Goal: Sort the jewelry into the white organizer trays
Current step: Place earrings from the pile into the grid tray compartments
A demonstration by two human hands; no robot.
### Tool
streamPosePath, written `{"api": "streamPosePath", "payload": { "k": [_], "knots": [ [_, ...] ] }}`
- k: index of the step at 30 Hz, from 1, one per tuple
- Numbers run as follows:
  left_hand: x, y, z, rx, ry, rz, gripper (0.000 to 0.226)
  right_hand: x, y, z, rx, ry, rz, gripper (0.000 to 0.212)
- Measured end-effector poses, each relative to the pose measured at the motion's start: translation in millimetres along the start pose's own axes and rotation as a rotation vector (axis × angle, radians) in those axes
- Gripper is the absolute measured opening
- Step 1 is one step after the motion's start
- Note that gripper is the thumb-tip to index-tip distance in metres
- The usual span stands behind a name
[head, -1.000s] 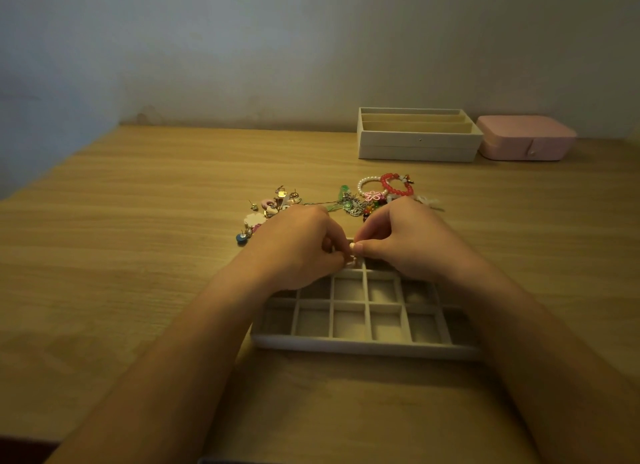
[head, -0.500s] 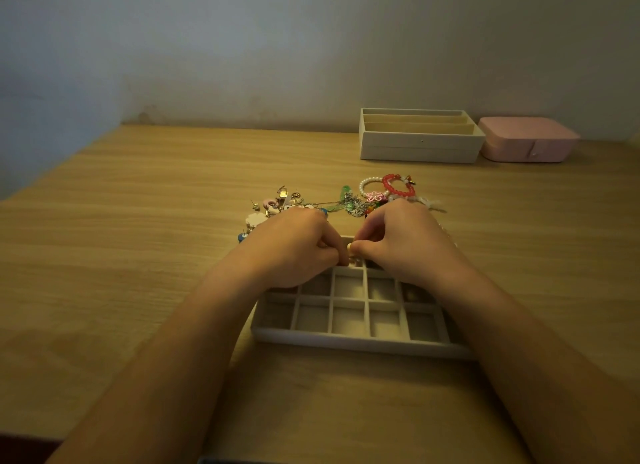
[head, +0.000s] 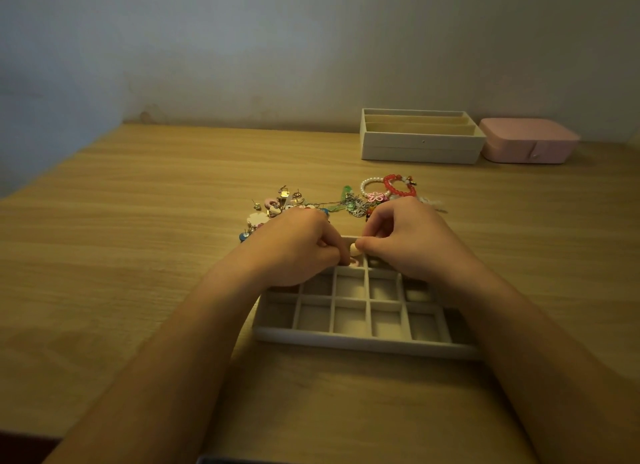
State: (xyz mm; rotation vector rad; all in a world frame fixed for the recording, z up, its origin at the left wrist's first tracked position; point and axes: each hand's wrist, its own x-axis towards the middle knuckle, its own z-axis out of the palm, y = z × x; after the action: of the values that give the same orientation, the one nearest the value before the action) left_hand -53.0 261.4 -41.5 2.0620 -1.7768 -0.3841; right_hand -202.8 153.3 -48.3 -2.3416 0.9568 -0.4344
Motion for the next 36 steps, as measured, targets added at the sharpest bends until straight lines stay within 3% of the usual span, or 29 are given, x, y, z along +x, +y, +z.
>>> {"api": "streamPosePath", "payload": {
  "k": [7, 13, 19, 23, 26, 30, 36],
  "knots": [
    [0.4, -0.9, 0.1, -0.012, 0.001, 0.006, 0.024, 1.1, -2.0, 8.1, -0.106, 0.078, 0.013, 0.025],
    [1.2, -4.3, -2.0, -0.106, 0.040, 0.030, 0.025, -0.1, -0.2, 3.7, 0.005, 0.083, 0.010, 0.027],
    [-0.7, -21.5, -20.3, -0.328, 0.321, -0.044, 0.029, 0.2, -5.2, -6.5, 0.167, 0.002, 0.043, 0.025],
    [-4.2, -49.0, -33.6, -0.417, 0.579, -0.187, 0.023, 4.0, -24.2, -17.9, 0.262, -0.048, 0.043, 0.021],
    [-3.7, -72.8, -35.5, -0.428, 0.681, -0.317, 0.020, 13.9, -42.1, -19.0, 0.249, -0.114, 0.059, 0.016],
    [0.4, -95.3, -28.7, -0.332, 0.525, -0.458, 0.019, 33.4, -56.9, -3.8, 0.252, -0.167, 0.088, 0.014],
    [6.6, -100.8, -18.4, -0.221, 0.412, -0.438, 0.011, 61.3, -65.5, 22.1, 0.246, -0.144, 0.070, 0.021]
  ]
}}
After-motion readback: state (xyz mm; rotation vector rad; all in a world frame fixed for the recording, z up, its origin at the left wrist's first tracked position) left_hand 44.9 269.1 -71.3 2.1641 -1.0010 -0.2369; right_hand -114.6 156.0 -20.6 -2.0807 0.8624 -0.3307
